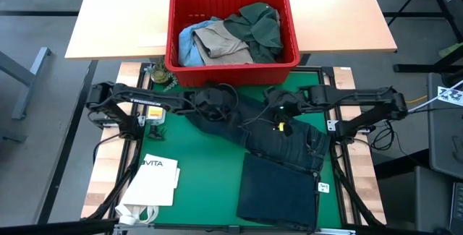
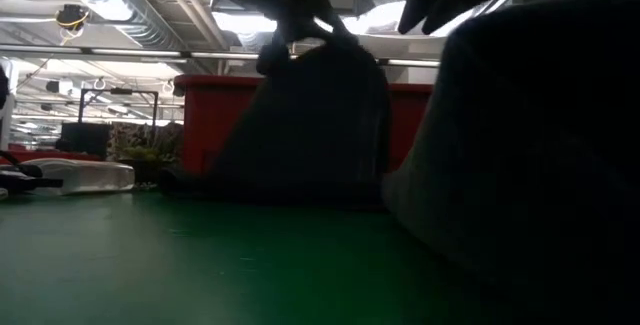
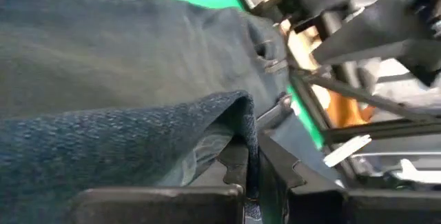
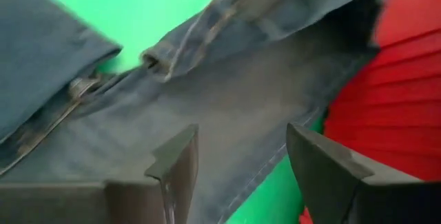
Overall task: Fold Laundry from Bin
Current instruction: Fold the dark blue pants
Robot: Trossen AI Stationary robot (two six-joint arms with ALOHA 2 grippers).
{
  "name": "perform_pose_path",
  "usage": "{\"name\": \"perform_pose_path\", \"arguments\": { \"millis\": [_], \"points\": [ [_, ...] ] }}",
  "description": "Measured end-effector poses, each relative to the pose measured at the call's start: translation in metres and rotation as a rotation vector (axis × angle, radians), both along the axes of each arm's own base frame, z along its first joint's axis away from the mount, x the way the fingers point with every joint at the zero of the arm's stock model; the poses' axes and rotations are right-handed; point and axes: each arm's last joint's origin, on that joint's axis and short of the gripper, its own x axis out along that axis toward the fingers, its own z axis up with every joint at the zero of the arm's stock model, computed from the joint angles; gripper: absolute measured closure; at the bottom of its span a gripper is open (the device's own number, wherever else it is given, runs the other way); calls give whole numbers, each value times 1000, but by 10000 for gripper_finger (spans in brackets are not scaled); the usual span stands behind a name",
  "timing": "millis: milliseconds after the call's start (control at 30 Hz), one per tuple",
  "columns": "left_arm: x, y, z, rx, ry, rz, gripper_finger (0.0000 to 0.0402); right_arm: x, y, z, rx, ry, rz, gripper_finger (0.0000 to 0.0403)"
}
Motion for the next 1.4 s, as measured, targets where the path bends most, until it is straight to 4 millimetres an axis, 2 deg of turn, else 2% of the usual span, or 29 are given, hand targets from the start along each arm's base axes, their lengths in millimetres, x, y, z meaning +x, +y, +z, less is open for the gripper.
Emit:
{"name": "perform_pose_path", "arguments": {
  "millis": [267,467,700,833,967,1400],
  "points": [
    [12,18,-23,56,39,43,392,-7,-8,-50,54,-82,-86,185],
    [15,26,-26,175,39,61,392,-8,-17,-85,80,-94,-156,185],
    [17,28,-22,406,18,16,392,-7,-27,-87,81,-158,-301,185],
    [19,28,-18,472,-16,-19,392,-4,-27,-84,79,-205,-323,185],
    [19,27,-19,488,-9,-36,392,2,-26,-87,141,-218,-282,185],
    [20,24,-18,440,-53,-138,392,23,-20,-121,414,-107,-206,185]
  ]
}}
